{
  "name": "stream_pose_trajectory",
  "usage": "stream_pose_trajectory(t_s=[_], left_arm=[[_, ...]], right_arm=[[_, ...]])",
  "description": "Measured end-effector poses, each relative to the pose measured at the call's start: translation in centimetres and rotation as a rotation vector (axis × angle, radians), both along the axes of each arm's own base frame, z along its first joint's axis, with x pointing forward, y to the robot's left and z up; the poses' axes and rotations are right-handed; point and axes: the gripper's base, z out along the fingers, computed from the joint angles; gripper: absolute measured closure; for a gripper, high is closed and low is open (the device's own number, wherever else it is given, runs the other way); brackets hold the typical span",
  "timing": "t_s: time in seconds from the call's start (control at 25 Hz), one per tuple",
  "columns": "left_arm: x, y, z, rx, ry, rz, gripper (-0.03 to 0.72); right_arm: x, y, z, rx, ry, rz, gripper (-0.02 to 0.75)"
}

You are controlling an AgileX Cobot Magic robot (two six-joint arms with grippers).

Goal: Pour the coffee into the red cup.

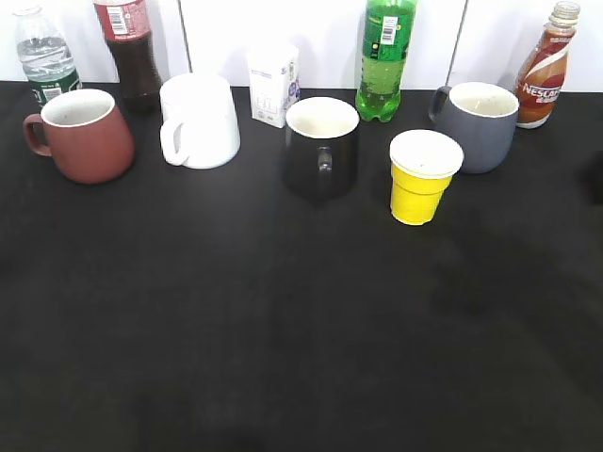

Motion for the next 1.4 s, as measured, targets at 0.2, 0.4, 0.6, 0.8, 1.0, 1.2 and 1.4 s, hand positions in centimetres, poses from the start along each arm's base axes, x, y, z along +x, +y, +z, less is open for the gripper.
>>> stream_pose_trajectory(t_s=[0.2,0.4,0.6,0.8,1.0,1.2,1.4], left_arm=[[-8.0,3.3,3.9,-0.052,-0.409,-0.019,0.195],[-10.5,4.1,0.0,-0.052,-0.421,-0.025,0.200],[-9.9,3.9,-2.1,-0.040,-0.384,-0.028,0.218],[-9.1,3.6,-2.8,-0.066,-0.443,-0.027,0.218],[-9.1,3.6,-2.7,-0.065,-0.448,-0.027,0.218],[-9.1,3.6,-2.7,-0.068,-0.447,-0.027,0.218],[-9.1,3.6,-2.7,-0.067,-0.448,-0.027,0.225]], right_arm=[[-7.0,-3.2,3.2,0.037,-0.164,-0.056,0.167],[-13.6,-6.1,-1.0,0.055,-0.245,-0.114,0.167],[-15.5,-7.1,-6.6,0.023,-0.222,-0.120,0.167],[-14.8,-6.7,-6.8,0.058,-0.292,-0.119,0.167],[-14.7,-6.7,-7.0,0.053,-0.287,-0.120,0.167],[-14.7,-6.7,-7.0,0.055,-0.289,-0.120,0.167],[-14.7,-6.7,-7.0,0.055,-0.289,-0.120,0.167]])
